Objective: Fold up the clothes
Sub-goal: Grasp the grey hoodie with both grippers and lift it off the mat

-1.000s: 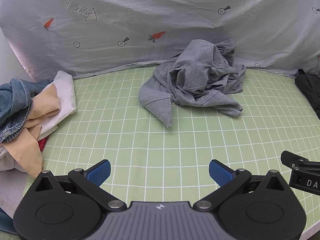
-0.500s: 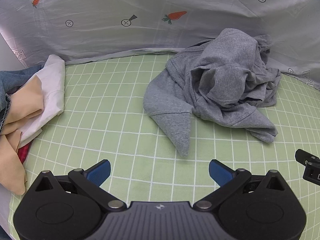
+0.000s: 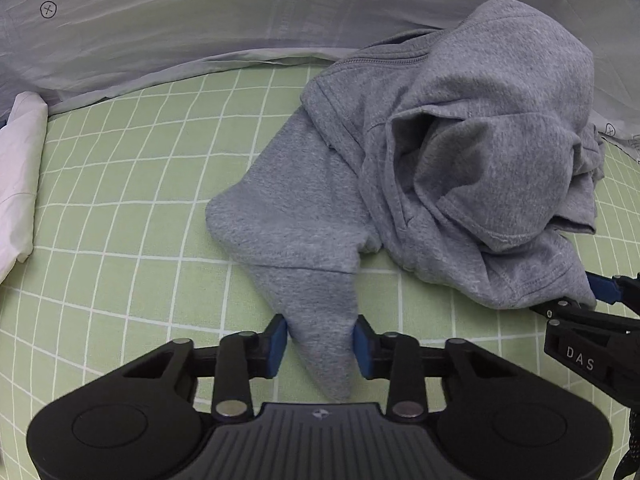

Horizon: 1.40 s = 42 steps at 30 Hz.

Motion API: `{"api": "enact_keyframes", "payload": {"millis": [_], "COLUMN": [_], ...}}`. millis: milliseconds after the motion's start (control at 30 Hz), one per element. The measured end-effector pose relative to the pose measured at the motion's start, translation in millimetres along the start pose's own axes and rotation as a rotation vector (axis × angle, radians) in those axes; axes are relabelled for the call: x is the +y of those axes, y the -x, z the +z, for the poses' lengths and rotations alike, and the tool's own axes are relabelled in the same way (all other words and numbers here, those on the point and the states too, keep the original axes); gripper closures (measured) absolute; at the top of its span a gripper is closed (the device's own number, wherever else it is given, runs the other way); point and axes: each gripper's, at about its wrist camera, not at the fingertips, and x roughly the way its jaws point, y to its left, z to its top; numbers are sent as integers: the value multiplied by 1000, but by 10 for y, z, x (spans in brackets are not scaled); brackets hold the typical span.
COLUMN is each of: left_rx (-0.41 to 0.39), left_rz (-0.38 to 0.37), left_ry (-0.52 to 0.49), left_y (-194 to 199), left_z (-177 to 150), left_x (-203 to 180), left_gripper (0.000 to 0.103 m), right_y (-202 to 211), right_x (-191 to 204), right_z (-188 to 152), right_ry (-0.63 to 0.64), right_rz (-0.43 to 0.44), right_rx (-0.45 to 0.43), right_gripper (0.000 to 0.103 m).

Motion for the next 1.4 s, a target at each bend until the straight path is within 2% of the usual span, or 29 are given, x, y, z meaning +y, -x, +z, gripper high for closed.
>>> {"api": "enact_keyframes", "payload": {"millis": [33, 100, 133, 167, 200, 367, 500, 700, 833, 1000, 1100, 1233, 1333, 1400], "left_rx": [-8, -25, -34, -42, -47, -39, -40, -5, 4, 3, 7, 10, -8, -33], "left_rz": [9, 22, 33, 49, 64, 71, 87, 110, 120, 151, 136, 142, 143, 137], "left_ry": [13, 17, 16, 13, 12, 67, 105, 171, 236, 252, 260, 217, 157, 120], "left_y": [6, 46, 77, 120, 163, 488, 776, 1016, 1150, 1288, 1317, 1340, 1392, 1440], "left_z": [0, -29, -55, -93, -139, -555, -1046, -1799, -2135, -2368, -2472, -2451, -2355, -2279], "left_x": [7, 20, 27, 35, 48, 237, 336, 452, 543, 478, 423, 260, 136, 69], "left_gripper": [84, 89, 89, 90, 91, 91, 92, 92, 92, 92, 91, 88, 86, 83], "right_y": [-4, -11, 43, 122, 208, 712, 1124, 1687, 1906, 2111, 2179, 2240, 2301, 2357], "right_x": [4, 13, -9, -43, -62, -145, -369, -865, -1131, -1269, -1221, -1103, -1095, -1116], "right_z": [4, 13, -4, -35, -81, -382, -718, -1395, -1856, -2225, -2321, -2351, -2317, -2280], "right_ry": [-2, -6, -18, -27, -21, 65, 37, -61, -126, -142, -106, -39, -42, -68], "right_rz": [5, 16, 17, 10, -3, -106, -153, -228, -248, -261, -244, -233, -219, -201], "right_rx": [-4, -12, -28, -45, -58, -129, -147, -109, -59, -36, -46, -61, -88, -117], "right_gripper": [60, 82, 83, 91, 94, 95, 95, 95, 95, 95, 94, 94, 88, 73]}}
